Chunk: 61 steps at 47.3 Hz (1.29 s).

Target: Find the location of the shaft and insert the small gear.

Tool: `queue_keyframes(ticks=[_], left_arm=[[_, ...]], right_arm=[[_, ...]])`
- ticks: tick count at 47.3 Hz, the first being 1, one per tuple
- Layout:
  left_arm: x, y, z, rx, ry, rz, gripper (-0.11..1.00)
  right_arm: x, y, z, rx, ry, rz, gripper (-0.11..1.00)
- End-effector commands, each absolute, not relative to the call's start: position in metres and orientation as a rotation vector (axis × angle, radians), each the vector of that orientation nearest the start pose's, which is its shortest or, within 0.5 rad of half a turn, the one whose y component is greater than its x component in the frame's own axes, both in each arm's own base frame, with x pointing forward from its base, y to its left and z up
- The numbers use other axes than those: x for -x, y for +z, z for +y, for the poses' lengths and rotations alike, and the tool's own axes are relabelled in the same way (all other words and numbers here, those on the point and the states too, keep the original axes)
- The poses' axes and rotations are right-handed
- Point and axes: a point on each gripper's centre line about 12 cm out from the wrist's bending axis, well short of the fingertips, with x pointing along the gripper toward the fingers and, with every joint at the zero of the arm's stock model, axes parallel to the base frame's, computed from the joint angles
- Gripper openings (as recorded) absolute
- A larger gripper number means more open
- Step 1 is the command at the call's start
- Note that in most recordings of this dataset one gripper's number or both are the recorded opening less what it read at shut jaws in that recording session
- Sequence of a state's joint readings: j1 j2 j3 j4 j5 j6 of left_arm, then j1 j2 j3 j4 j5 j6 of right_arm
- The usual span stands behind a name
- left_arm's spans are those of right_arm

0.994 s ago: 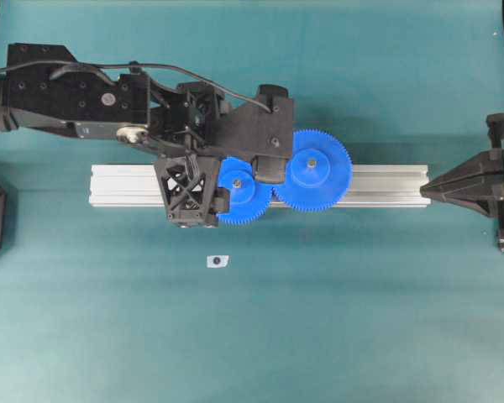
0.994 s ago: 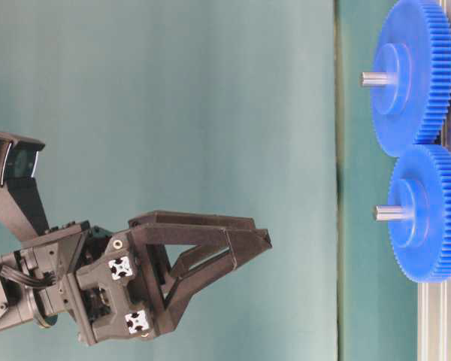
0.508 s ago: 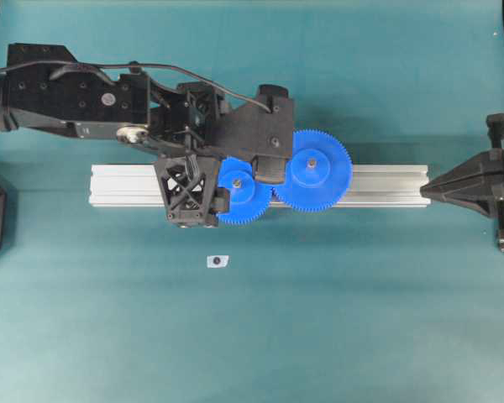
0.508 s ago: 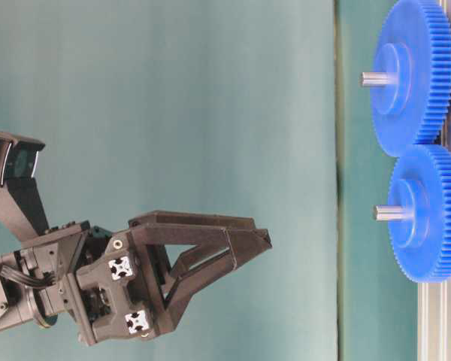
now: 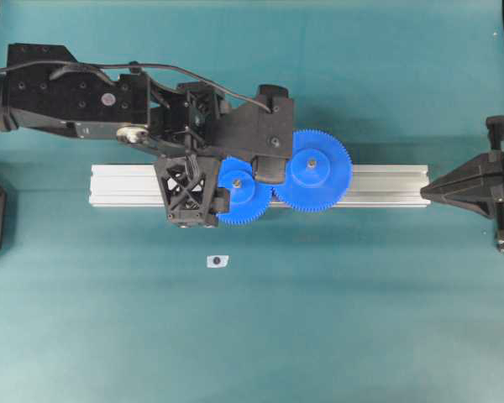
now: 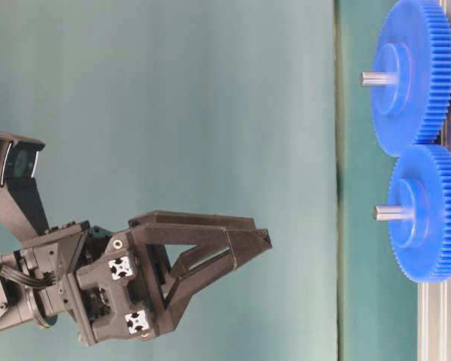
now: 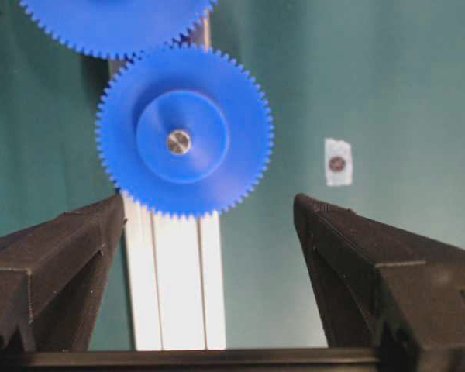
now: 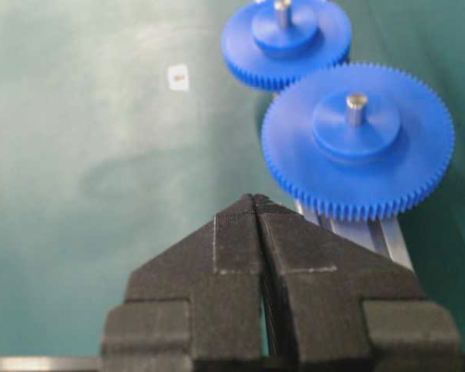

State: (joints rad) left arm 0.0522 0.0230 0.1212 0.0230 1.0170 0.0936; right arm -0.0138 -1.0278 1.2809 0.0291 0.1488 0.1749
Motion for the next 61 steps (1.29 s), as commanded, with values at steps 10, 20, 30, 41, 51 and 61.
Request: queue_keyframes(ticks=[10,20,30,41,51,61], left_arm=[[-0.4112,0.2838,0.0228,-0.082,0.002,1.134,0.84],[-0.4124,0.2830,0.0229,-0.082,0.002,1.136,0.84],[-0.4123,0.2842,0.0229,-0.082,0.002,1.133,0.84],[-0.4118,0.2861,0.0228,-0.081,0.003,1.126,0.84],[-0.4108,0.2891,0.0228,-0.082,0.003,1.120,0.84],[-0.4105,0.2893,0.0228,-0.082,0.003,1.119,0.84]], right_arm=[[-0.1740,0.2137,-0.0022,-0.212,-0.053,0.396,0.00],[-0.1711,0.2140,-0.0021,-0.212,-0.052,0.385,0.00],[-0.1684,0.2148,-0.0020,-0.213,-0.051,0.381,0.00],[-0.1677,0.2129,-0.0020,-0.214,-0.052,0.387,0.00],[-0.1677,0.2129,-0.0020,-0.214,-0.052,0.387,0.00],[-0.1677,0.2129,-0.0020,-0.214,-0.052,0.387,0.00]])
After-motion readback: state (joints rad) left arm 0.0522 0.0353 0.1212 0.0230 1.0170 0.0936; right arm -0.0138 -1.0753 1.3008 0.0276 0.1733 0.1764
